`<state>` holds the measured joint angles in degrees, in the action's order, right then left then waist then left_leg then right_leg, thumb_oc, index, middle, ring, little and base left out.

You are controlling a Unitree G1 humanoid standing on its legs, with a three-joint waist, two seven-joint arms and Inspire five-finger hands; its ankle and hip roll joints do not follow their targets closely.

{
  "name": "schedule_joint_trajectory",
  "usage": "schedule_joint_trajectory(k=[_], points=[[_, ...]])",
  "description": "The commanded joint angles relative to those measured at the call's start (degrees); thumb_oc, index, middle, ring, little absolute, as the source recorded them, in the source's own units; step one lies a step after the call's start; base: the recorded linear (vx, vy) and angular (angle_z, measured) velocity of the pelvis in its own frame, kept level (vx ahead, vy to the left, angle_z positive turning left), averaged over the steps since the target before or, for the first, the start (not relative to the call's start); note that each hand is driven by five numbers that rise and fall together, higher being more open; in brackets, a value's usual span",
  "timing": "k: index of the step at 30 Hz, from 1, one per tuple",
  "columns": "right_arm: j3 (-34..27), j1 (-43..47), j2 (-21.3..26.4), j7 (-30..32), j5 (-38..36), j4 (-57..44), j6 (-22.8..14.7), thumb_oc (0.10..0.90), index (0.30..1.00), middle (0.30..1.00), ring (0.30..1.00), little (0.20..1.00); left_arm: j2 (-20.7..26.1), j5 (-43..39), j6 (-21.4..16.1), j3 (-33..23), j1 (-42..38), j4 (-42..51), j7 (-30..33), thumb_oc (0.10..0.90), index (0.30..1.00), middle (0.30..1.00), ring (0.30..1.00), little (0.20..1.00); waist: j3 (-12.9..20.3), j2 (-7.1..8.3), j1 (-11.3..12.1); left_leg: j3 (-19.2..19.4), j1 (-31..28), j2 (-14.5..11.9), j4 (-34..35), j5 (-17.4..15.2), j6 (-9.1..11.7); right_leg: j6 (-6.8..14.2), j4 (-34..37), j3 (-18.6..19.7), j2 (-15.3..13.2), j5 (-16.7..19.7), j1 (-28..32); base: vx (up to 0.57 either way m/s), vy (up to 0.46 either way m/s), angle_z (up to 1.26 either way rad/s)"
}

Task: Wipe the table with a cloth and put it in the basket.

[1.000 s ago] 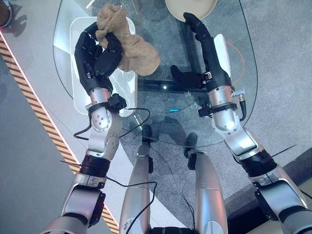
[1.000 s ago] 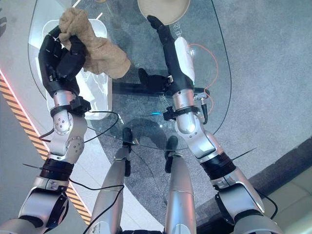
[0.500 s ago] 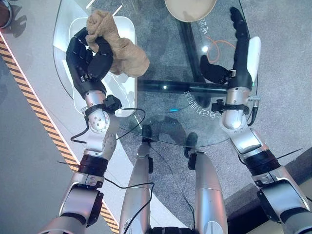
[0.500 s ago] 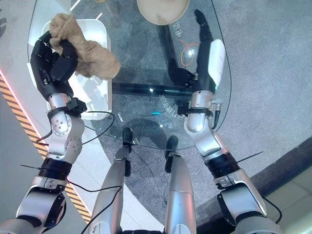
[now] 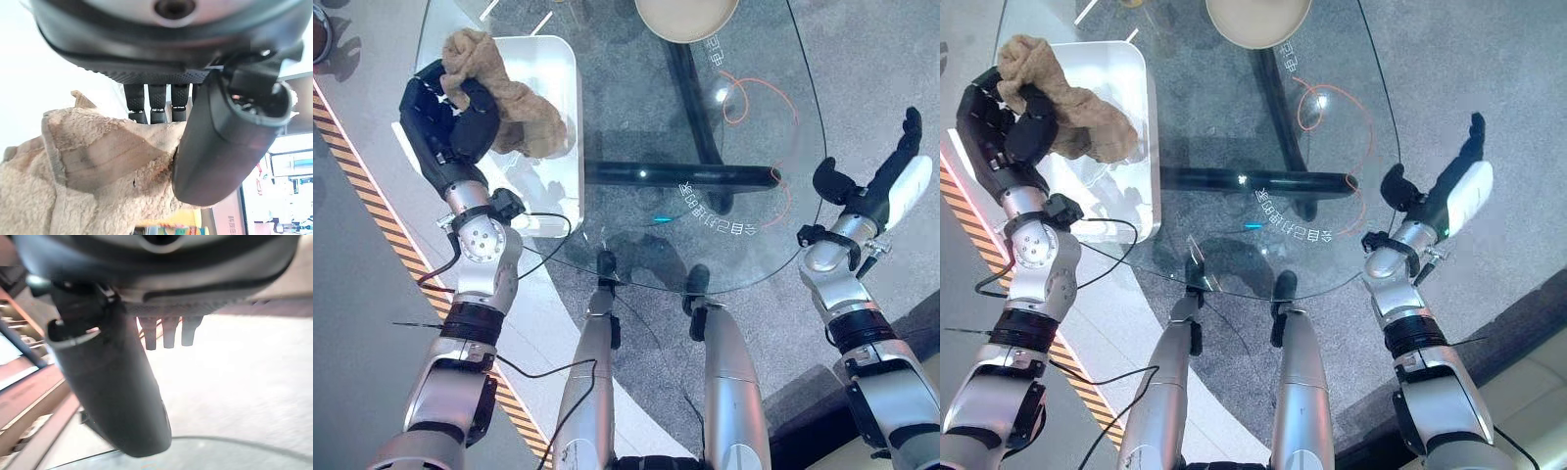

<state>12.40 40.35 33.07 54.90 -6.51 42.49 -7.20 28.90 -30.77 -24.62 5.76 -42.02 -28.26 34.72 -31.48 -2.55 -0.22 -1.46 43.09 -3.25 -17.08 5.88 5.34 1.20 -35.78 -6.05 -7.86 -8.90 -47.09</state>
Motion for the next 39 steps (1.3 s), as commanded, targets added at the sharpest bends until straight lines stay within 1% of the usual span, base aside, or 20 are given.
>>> schedule_joint_trajectory(k=[1,5,10,11,13,14,18,19,21,22,27,29,32,35,39], points=[[-0.71,2.29,5.33,5.61,-3.78,0.15,-4.19,0.800,0.900,0.900,0.900,0.900,5.70,4.17,-10.29,-2.77,-9.00,2.03,3.67,0.100,0.300,0.300,0.300,0.200,1.68,0.19,-0.42,3.45,-1.30,1.51,-6.19,-8.92,-2.53,2.91,8.31,-0.49,1.01,4.48,2.94,0.00,0.000,0.00],[-0.16,2.52,5.47,4.53,-6.43,7.60,-5.12,0.800,0.900,0.900,0.900,0.900,7.69,4.65,-9.21,-1.29,-11.33,-1.39,5.79,0.100,0.300,0.300,0.300,0.200,1.68,0.17,-0.31,3.45,-0.88,1.17,-6.31,-8.93,-2.67,2.72,8.20,-0.57,1.15,4.35,2.63,-0.01,-0.012,-0.02],[0.05,3.01,5.03,2.13,-8.15,15.09,-5.12,0.800,0.900,0.900,0.900,0.900,9.78,4.34,-7.33,0.64,-13.84,-5.43,6.19,0.100,0.300,0.300,0.300,0.200,1.68,0.26,-0.29,3.35,-0.62,0.96,-6.56,-8.99,-2.81,2.46,8.01,-0.56,1.54,4.08,2.52,0.00,0.000,0.00],[0.08,3.26,4.52,1.11,-8.69,18.71,-5.82,0.800,0.900,0.900,0.900,0.900,10.34,4.14,-6.54,1.76,-14.97,-7.35,6.01,0.100,0.300,0.300,0.300,0.200,1.68,0.21,-0.25,3.41,-0.58,0.85,-6.44,-8.89,-2.88,2.41,8.13,-0.59,1.64,4.06,2.56,0.00,0.000,0.00],[0.12,3.38,4.10,0.53,-8.63,20.63,-5.92,0.800,0.900,0.900,0.900,0.900,10.65,4.06,-5.97,2.64,-15.58,-8.54,6.01,0.100,0.300,0.300,0.300,0.200,1.68,0.13,-0.25,3.44,-0.48,0.82,-6.54,-8.92,-2.91,2.39,8.07,-0.59,1.68,4.06,2.45,0.00,0.000,0.00],[0.28,3.44,3.97,-0.01,-8.81,21.89,-5.99,0.800,0.900,0.900,0.900,0.900,11.00,3.94,-5.43,3.27,-16.18,-9.46,5.74,0.100,0.300,0.300,0.300,0.200,1.68,0.12,-0.31,3.49,-0.45,0.75,-6.64,-8.96,-2.93,2.37,8.07,-0.59,1.68,4.09,2.41,0.00,0.000,0.00],[1.16,3.32,3.35,-2.53,-9.37,26.13,-5.67,0.800,0.900,0.900,0.900,0.900,12.31,3.24,-1.30,6.62,-18.83,-13.01,3.92,0.100,0.300,0.300,0.300,0.200,1.68,0.06,-0.70,3.66,-0.34,0.50,-6.86,-8.95,-3.06,2.19,7.91,-0.29,1.94,4.09,2.25,0.00,0.000,0.00],[1.18,3.33,3.18,-3.11,-9.00,26.55,-4.81,0.800,0.900,0.900,0.900,0.900,12.25,3.78,-0.01,7.27,-19.23,-13.66,3.28,0.100,0.300,0.300,0.300,0.200,1.68,0.01,-0.79,3.71,-0.35,0.49,-6.89,-8.97,-3.07,2.19,7.88,-0.18,1.95,4.09,2.22,0.00,0.000,0.00],[1.49,3.58,3.12,-4.23,-9.03,27.93,-4.46,0.800,0.900,0.900,0.900,0.900,12.34,3.68,0.82,8.75,-20.21,-15.00,3.10,0.100,0.300,0.300,0.300,0.200,1.68,-0.04,-0.91,3.80,-0.31,0.41,-6.92,-8.88,-3.12,2.20,7.82,-0.13,1.97,4.21,2.10,0.00,0.000,0.00],[1.68,3.78,2.92,-5.22,-9.05,28.81,-3.72,0.800,0.900,0.900,0.900,0.900,12.38,3.95,2.02,9.59,-20.97,-15.88,2.96,0.100,0.300,0.300,0.300,0.200,1.68,-0.07,-0.91,3.89,-0.25,0.38,-6.88,-8.81,-3.12,2.20,7.90,-0.21,1.96,4.26,2.05,0.00,0.000,0.00],[2.54,3.53,1.99,-8.41,-10.05,30.98,-1.89,0.800,0.900,0.900,0.900,0.900,12.52,3.21,4.64,11.89,-23.15,-19.30,2.97,0.100,0.300,0.300,0.300,0.200,1.68,-0.08,-1.31,4.06,-0.17,0.20,-7.29,-8.89,-3.17,2.14,7.44,-0.06,2.00,4.19,1.81,0.00,0.000,0.00],[2.96,3.22,1.31,-13.17,-11.71,32.52,1.16,0.800,0.900,0.900,0.900,0.900,12.50,4.12,6.39,12.65,-24.16,-21.36,2.63,0.100,0.300,0.300,0.300,0.200,1.68,0.06,-1.56,4.16,-0.27,0.07,-7.31,-8.92,-3.18,2.12,7.28,0.04,2.08,4.20,1.69,0.00,0.000,0.00],[3.75,2.64,0.68,-17.73,-14.36,34.27,3.50,0.800,0.900,0.900,0.900,0.900,12.39,4.16,8.26,13.27,-24.62,-23.10,2.04,0.100,0.300,0.300,0.300,0.200,1.68,0.16,-1.71,4.28,-0.41,-0.04,-7.11,-8.73,-3.11,1.99,7.53,0.04,2.10,4.31,1.78,0.00,0.000,0.00],[4.40,1.94,-0.02,-20.09,-15.28,35.65,4.31,0.800,0.900,0.900,0.900,0.900,12.01,5.04,10.53,13.88,-25.08,-25.55,1.36,0.100,0.300,0.300,0.300,0.200,1.68,0.21,-2.01,4.39,-0.50,-0.05,-7.26,-8.66,-3.15,1.82,7.20,0.16,2.23,4.31,1.65,0.00,0.000,0.00],[4.77,1.61,-0.23,-20.49,-15.26,35.65,4.81,0.800,0.900,0.900,0.900,0.900,12.00,5.87,12.78,14.28,-25.34,-27.12,1.37,0.100,0.300,0.300,0.300,0.200,1.68,0.11,-2.31,4.51,-0.54,-0.14,-7.19,-8.53,-3.10,1.84,6.99,0.36,2.25,4.36,1.39,0.00,0.000,0.00]])
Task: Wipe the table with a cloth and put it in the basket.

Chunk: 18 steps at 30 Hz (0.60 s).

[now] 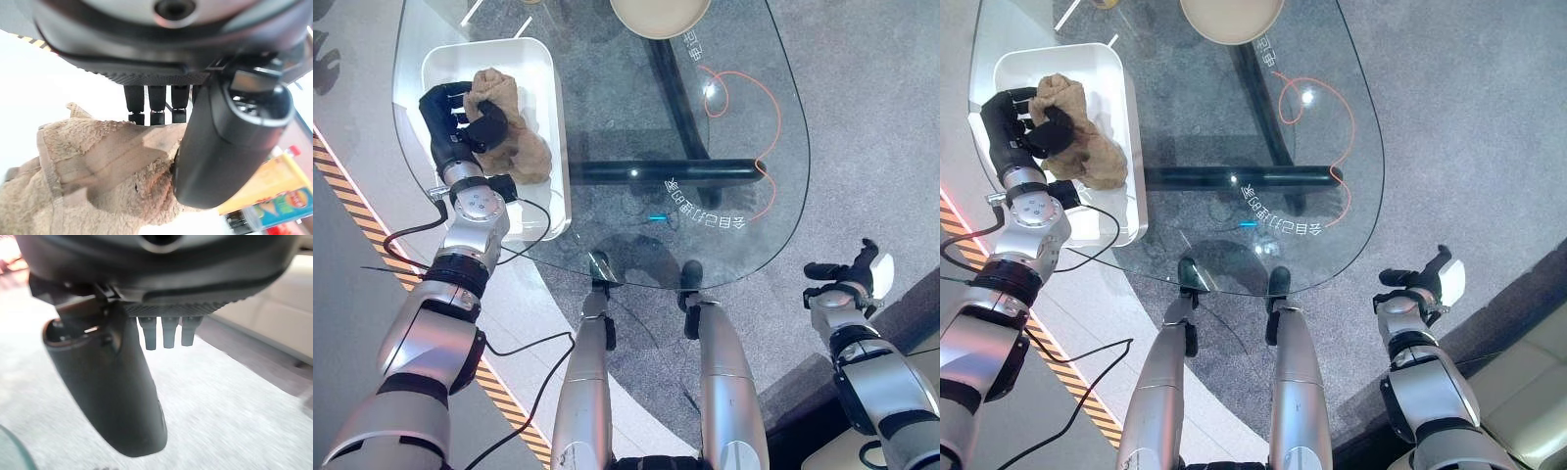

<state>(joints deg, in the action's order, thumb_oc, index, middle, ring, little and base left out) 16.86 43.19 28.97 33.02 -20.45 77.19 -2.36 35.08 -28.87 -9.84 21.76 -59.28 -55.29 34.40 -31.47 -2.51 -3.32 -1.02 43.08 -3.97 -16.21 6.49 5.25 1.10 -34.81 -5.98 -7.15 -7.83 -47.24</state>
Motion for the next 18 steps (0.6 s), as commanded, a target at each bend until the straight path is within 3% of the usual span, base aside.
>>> schedule_joint_trajectory(k=[1,13,15,18], points=[[0.31,-1.43,3.86,1.36,-1.12,0.79,-0.03,0.800,0.900,0.900,0.900,0.900,5.90,3.95,-1.59,-1.68,-8.12,-0.74,1.36,0.100,0.300,0.300,0.300,0.200,1.68,0.09,0.68,4.15,-0.58,0.58,-8.04,-9.12,-3.02,1.93,6.03,0.33,1.54,3.29,1.55,0.00,0.000,0.00],[0.33,-0.45,3.86,1.28,0.05,0.52,1.53,0.800,0.900,0.900,0.900,0.900,5.39,5.16,4.98,-0.43,-8.71,-5.77,-3.87,0.100,0.300,0.300,0.300,0.200,1.68,0.06,0.22,4.39,-0.48,0.54,-8.16,-8.81,-2.92,1.87,5.75,0.46,1.59,3.46,1.23,0.00,0.000,0.00],[0.35,-0.32,3.94,1.17,0.30,0.63,1.70,0.800,0.900,0.900,0.900,0.900,5.43,4.43,6.73,-0.18,-8.91,-6.60,-5.38,0.149,0.342,0.342,0.342,0.249,1.68,-0.03,0.08,4.42,-0.47,0.51,-8.13,-8.75,-2.85,1.82,5.78,0.58,1.62,3.43,1.19,0.00,0.000,0.00],[0.32,-0.28,3.97,1.18,0.58,0.59,1.75,0.800,0.900,0.900,0.900,0.900,5.41,3.77,8.27,0.30,-9.14,-7.71,-7.35,0.144,0.338,0.338,0.338,0.244,1.68,-0.15,-0.16,4.51,-0.21,0.47,-8.31,-8.75,-2.89,1.82,5.53,0.77,1.69,3.45,0.77,0.00,0.000,0.00]])
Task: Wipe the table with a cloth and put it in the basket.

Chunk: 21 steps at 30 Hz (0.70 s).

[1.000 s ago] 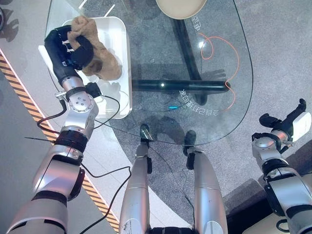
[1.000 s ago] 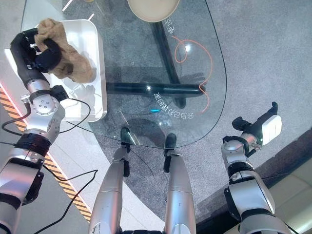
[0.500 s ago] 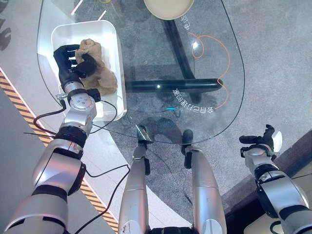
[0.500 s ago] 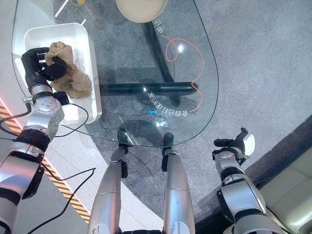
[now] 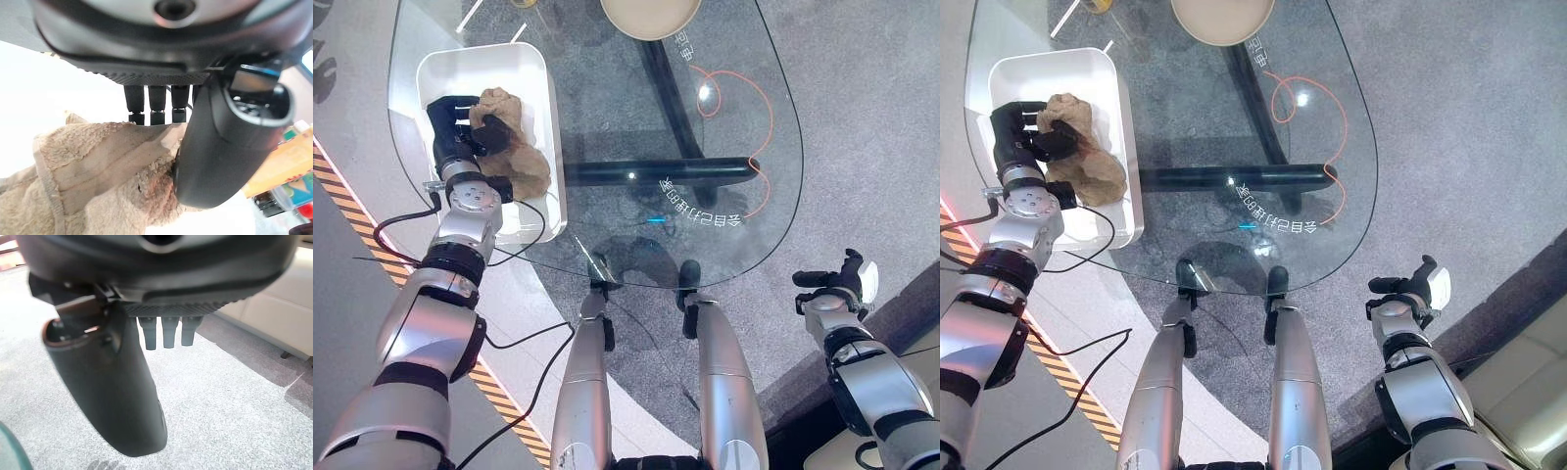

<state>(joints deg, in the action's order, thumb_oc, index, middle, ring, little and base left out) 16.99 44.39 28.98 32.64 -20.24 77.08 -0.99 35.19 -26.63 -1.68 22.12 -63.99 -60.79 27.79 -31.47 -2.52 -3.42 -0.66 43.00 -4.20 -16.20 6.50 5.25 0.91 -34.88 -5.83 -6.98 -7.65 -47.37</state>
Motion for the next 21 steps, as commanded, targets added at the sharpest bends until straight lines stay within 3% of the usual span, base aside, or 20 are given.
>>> schedule_joint_trajectory(k=[1,8,9,11,12,21], points=[[0.11,-1.47,3.97,1.56,0.49,0.89,0.14,0.800,0.900,0.900,0.900,0.900,5.33,1.19,0.26,0.08,-4.51,-2.60,-1.34,0.133,0.328,0.328,0.328,0.233,1.67,-0.18,-0.11,4.15,-0.04,0.69,-8.36,-8.76,-2.89,2.02,5.54,0.66,1.53,3.29,0.75,0.00,0.000,0.00],[-0.15,-1.68,4.10,1.43,0.93,1.35,-0.52,0.800,0.900,0.900,0.900,0.900,5.14,1.07,0.83,0.49,-4.52,-3.32,-2.74,0.100,0.300,0.300,0.300,0.200,1.67,-0.26,-0.27,4.17,0.01,0.71,-8.59,-8.78,-2.91,2.05,5.56,0.81,1.51,3.40,0.74,0.00,0.000,0.00],[-0.24,-1.63,4.22,1.35,0.96,1.39,-0.57,0.800,0.900,0.900,0.900,0.900,5.12,1.12,0.99,0.47,-4.42,-3.28,-2.96,0.218,0.401,0.401,0.401,0.318,1.67,-0.25,-0.28,4.22,-0.01,0.67,-8.56,-8.80,-2.91,2.05,5.60,0.83,1.52,3.39,0.76,0.00,0.000,0.00],[-0.16,-1.38,4.39,1.17,0.93,1.64,-0.59,0.800,0.900,0.900,0.900,0.900,5.10,1.07,1.19,0.65,-4.50,-3.42,-2.74,0.663,0.782,0.782,0.782,0.763,1.67,-0.30,-0.24,4.21,0.00,0.66,-8.50,-8.71,-2.92,2.08,5.67,0.82,1.48,3.50,0.75,0.00,0.000,0.00],[-0.20,-1.35,4.41,1.08,1.02,1.72,-0.63,0.800,0.900,0.900,0.900,0.900,5.04,0.96,1.34,0.73,-4.58,-3.60,-2.71,0.800,0.900,0.900,0.900,0.900,1.67,-0.28,-0.27,4.23,-0.03,0.64,-8.50,-8.69,-2.92,2.12,5.71,0.81,1.46,3.54,0.80,0.00,0.000,0.00],[-0.23,-1.39,4.47,1.19,0.94,1.78,-0.70,0.800,0.900,0.900,0.900,0.900,5.02,0.47,1.76,0.99,-4.83,-3.26,-2.40,0.800,0.900,0.900,0.900,0.900,1.67,-0.34,-0.27,4.07,0.17,0.66,-8.59,-8.59,-2.92,2.13,5.61,0.85,1.43,3.74,0.53,0.00,0.000,0.00]])
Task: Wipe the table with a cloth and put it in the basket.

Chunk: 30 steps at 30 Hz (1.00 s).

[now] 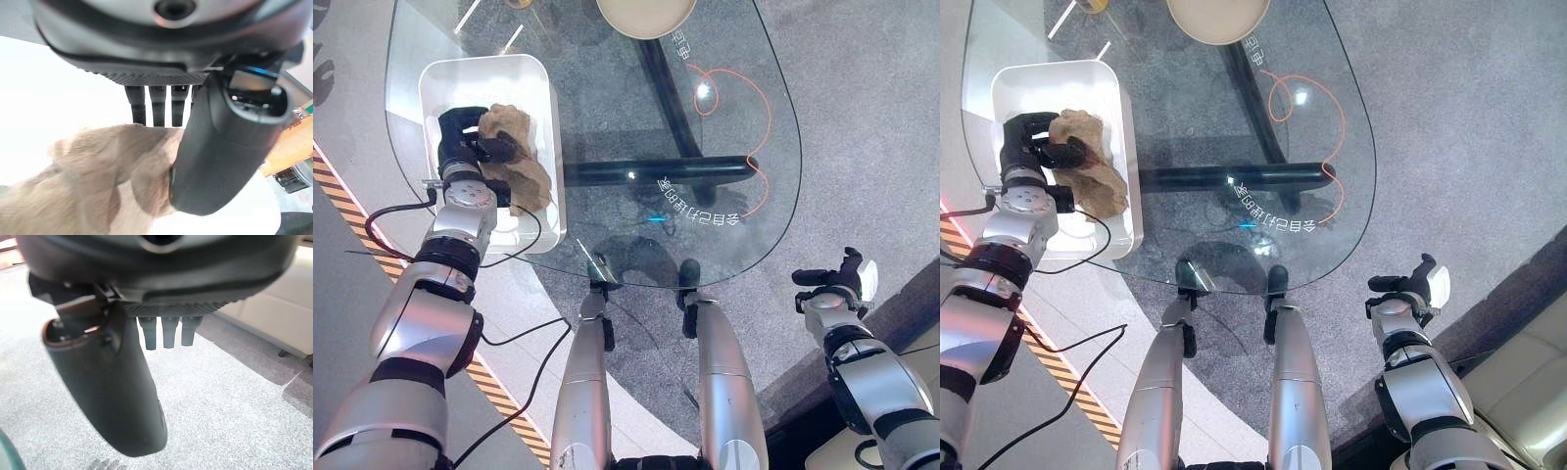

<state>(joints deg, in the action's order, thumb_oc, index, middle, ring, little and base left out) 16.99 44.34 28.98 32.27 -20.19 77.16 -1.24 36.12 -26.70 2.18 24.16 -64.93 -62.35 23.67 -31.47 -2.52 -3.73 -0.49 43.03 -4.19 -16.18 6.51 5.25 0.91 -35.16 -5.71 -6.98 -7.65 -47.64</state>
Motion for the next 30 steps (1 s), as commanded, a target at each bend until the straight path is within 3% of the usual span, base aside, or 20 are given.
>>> schedule_joint_trajectory(k=[1,14,23,30], points=[[-0.24,-1.41,4.47,1.55,0.93,1.71,-0.51,0.800,0.900,0.900,0.900,0.900,4.13,0.59,-2.16,-1.10,-3.87,-1.75,1.74,0.800,0.900,0.900,0.900,0.900,1.67,-0.34,0.02,3.91,0.14,0.66,-8.64,-8.61,-2.94,2.13,5.82,0.75,1.47,3.72,0.80,0.00,0.000,0.00],[-0.54,-2.18,4.58,1.30,0.71,1.88,-1.25,0.800,0.900,0.900,0.900,0.900,4.69,0.39,-4.39,-1.77,-3.66,-0.90,5.29,0.800,0.900,0.900,0.900,0.900,1.67,-0.21,0.12,3.67,-0.41,0.71,-8.65,-8.72,-3.06,2.13,5.76,0.80,1.53,3.72,1.40,0.00,0.000,0.00],[-0.54,-4.32,3.59,2.35,-0.47,1.42,-2.02,0.800,0.900,0.900,0.900,0.900,6.42,1.18,-12.85,-4.48,-2.48,2.20,15.23,0.800,0.900,0.900,0.900,0.900,1.67,0.20,0.24,2.77,-4.26,1.01,-5.04,-7.39,-2.62,2.59,9.17,1.68,2.29,4.86,5.21,-0.01,-0.020,0.00],[-1.69,-6.49,2.82,2.86,-0.94,1.17,-1.85,0.800,0.900,0.900,0.900,0.900,7.55,1.92,-15.54,-6.24,-0.68,4.57,16.40,0.800,0.900,0.900,0.900,0.900,1.67,0.74,0.75,2.78,-11.22,1.17,0.61,-5.70,-2.15,3.81,14.29,1.51,2.25,6.35,12.04,-0.03,-0.046,-0.02]])
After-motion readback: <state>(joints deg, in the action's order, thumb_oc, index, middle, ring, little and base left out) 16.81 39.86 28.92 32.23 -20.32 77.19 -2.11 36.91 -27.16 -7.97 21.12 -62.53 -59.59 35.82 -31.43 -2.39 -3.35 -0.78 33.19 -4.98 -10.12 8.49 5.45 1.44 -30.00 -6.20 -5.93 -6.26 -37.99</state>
